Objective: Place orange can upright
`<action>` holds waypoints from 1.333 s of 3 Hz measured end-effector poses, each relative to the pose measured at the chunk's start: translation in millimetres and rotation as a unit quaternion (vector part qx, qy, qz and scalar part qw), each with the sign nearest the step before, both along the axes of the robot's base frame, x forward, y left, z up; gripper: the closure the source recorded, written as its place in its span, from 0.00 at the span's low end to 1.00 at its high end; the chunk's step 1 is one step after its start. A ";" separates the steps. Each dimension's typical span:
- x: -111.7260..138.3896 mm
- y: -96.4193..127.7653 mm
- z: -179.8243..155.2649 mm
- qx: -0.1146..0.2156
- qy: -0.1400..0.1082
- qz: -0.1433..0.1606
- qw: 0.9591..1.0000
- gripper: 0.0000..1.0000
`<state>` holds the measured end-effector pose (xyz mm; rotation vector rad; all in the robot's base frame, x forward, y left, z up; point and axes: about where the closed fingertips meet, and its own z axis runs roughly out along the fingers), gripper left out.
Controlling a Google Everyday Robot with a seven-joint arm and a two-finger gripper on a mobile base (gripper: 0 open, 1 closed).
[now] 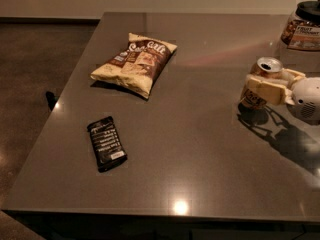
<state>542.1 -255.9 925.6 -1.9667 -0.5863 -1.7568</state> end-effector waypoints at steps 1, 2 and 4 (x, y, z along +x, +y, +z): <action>-1.3 4.3 -7.1 -0.005 0.012 0.002 1.000 0.82; -1.2 6.2 -11.8 -0.007 0.021 0.001 1.000 0.59; -0.7 9.2 -13.8 -0.012 0.022 0.003 1.000 0.13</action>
Offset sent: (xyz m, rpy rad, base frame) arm -0.0017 0.0019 -0.0220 -0.0196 0.0737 -0.0115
